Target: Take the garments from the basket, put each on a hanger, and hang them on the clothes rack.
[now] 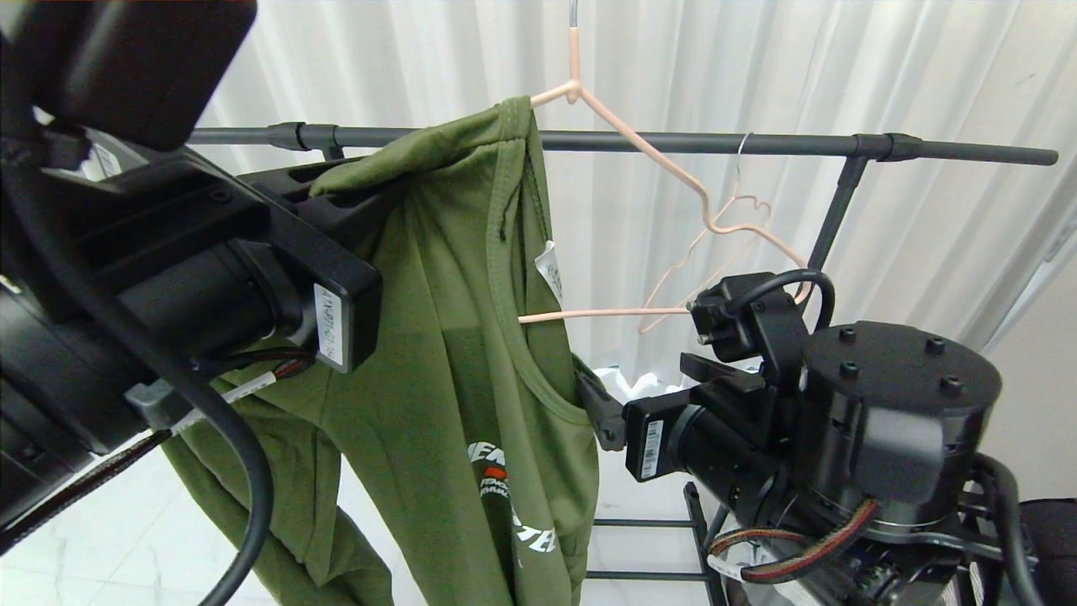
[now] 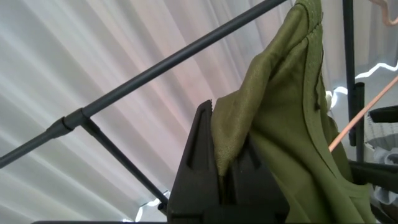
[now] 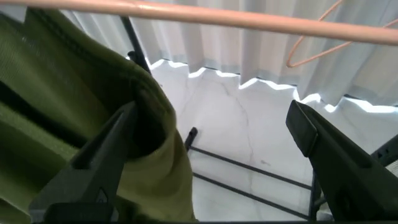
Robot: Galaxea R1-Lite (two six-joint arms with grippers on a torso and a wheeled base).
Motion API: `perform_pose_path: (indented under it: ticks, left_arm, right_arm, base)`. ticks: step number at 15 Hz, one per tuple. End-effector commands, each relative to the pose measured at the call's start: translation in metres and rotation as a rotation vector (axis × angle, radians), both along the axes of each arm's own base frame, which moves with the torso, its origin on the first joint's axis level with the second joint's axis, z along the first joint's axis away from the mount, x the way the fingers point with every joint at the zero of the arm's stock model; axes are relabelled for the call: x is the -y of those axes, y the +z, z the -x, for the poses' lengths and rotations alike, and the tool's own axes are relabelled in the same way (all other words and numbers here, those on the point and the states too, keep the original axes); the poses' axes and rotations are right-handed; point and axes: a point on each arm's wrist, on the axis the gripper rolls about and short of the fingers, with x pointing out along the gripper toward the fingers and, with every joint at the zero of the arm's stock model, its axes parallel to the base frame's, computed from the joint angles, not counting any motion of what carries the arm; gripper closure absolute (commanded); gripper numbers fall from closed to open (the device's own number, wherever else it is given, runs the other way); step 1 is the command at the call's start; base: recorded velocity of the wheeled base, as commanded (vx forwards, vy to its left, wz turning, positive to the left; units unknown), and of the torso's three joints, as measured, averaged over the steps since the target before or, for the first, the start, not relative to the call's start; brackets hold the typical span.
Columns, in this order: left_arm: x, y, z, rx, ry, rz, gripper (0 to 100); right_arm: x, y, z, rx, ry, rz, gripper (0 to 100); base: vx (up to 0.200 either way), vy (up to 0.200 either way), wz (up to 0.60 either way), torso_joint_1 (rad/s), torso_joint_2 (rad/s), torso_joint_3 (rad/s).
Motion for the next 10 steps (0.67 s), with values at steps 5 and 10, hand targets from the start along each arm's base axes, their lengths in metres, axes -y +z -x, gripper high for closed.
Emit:
perform_pose_path:
  ticks: [5,10]
  left_arm:
    - [0.000,0.001,0.000,0.003,-0.005,0.004,100]
    - [-0.001,0.004,0.000,0.024,0.000,0.026,100]
  right_arm:
    - [-0.008,-0.016,-0.002,-0.021,0.005,0.057,0]
    - [0.020,-0.041,0.001,-0.072,-0.032,0.172,0]
  base:
    - [0.000,0.000,0.00,0.000,0.00,0.000]
    - [0.000,0.000,0.00,0.000,0.00,0.000]
